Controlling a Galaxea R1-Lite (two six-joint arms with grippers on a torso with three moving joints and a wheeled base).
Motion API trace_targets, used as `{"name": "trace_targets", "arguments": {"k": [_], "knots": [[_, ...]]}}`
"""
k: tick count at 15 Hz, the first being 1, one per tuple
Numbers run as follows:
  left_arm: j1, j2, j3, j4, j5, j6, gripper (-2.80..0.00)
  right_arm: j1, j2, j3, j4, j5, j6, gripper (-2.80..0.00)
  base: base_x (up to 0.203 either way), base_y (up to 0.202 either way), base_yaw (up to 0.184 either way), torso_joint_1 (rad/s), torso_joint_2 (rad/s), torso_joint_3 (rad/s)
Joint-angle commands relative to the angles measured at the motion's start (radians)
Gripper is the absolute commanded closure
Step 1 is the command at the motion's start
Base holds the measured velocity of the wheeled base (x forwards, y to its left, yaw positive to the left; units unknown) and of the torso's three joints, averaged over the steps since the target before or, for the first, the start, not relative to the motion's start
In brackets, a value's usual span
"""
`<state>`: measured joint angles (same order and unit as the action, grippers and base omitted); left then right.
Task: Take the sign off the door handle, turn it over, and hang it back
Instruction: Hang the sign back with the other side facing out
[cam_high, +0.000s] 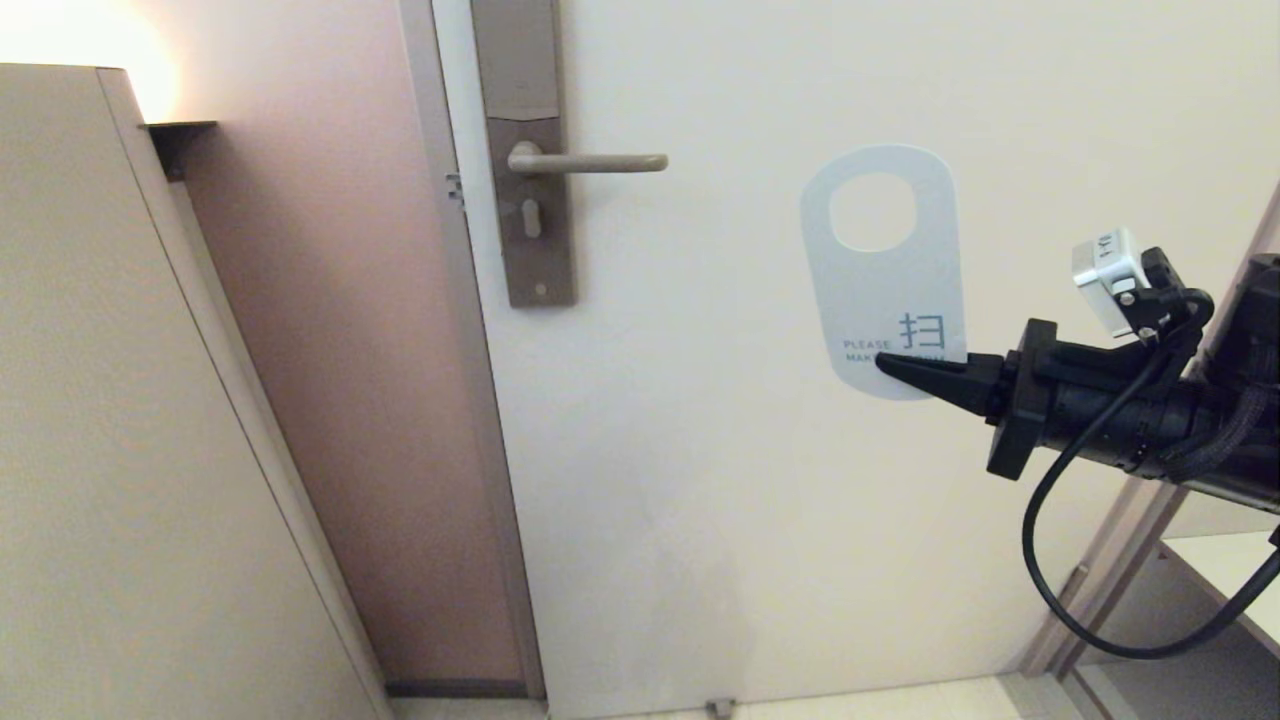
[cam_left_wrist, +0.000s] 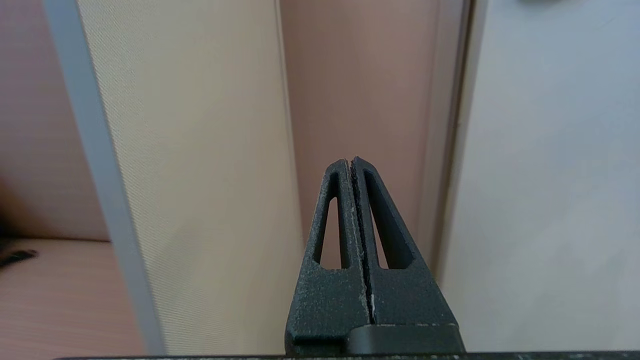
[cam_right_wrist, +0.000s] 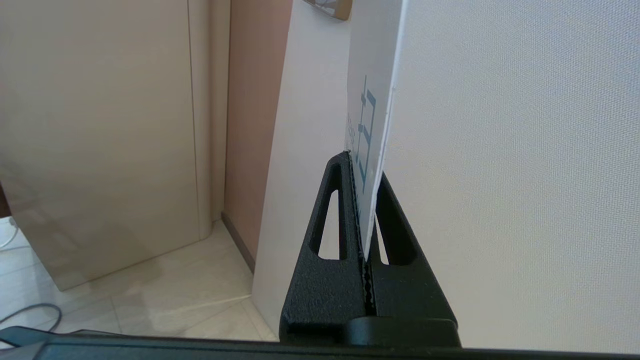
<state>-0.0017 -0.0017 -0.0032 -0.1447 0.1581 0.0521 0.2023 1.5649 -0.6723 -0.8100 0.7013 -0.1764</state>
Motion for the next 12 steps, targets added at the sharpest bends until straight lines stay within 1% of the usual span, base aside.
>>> {"name": "trace_targets", "arguments": {"k": [1,2,5,6,7,8,9,10,12], "knots": [[0.000,0.002,0.000,-0.001,-0.003,-0.018,0.00,0.000,0.001,0.004,-0.003,0.004,-0.003,0.00,0.000,0.000,0.000,0.000,0.00,0.000],[0.000,0.002,0.000,-0.001,-0.003,-0.035,0.00,0.000,0.001,0.002,-0.004,0.004,-0.003,0.00,0.000,0.000,0.000,0.000,0.00,0.000],[0.000,0.002,0.000,-0.001,-0.002,-0.140,0.00,0.000,0.009,-0.004,-0.005,0.004,-0.006,0.00,0.000,0.000,0.000,0.000,0.00,0.000],[0.000,0.002,0.000,0.001,-0.003,-0.159,0.00,0.000,0.009,-0.004,-0.005,0.004,-0.006,0.00,0.000,0.000,0.000,0.000,0.00,0.000],[0.000,0.002,0.000,0.001,-0.005,-0.158,0.00,0.000,0.009,-0.003,-0.005,0.004,-0.006,0.00,0.000,0.000,0.000,0.000,0.00,0.000],[0.000,0.002,0.000,0.001,-0.003,-0.147,0.00,0.000,0.009,-0.003,-0.005,0.004,-0.006,0.00,0.000,0.000,0.000,0.000,0.00,0.000],[0.000,0.002,0.000,0.001,0.000,-0.122,0.00,0.000,0.009,-0.003,-0.005,0.004,-0.006,0.00,0.000,0.000,0.000,0.000,0.00,0.000],[0.000,0.002,0.000,-0.003,0.005,-0.071,0.00,0.000,0.009,-0.003,-0.005,0.004,-0.006,0.00,0.000,0.000,0.000,0.000,0.00,0.000],[0.000,0.002,0.000,0.005,-0.005,0.060,0.00,0.000,0.009,-0.004,-0.005,0.004,-0.006,0.00,0.000,0.000,0.000,0.000,0.00,0.000]]}}
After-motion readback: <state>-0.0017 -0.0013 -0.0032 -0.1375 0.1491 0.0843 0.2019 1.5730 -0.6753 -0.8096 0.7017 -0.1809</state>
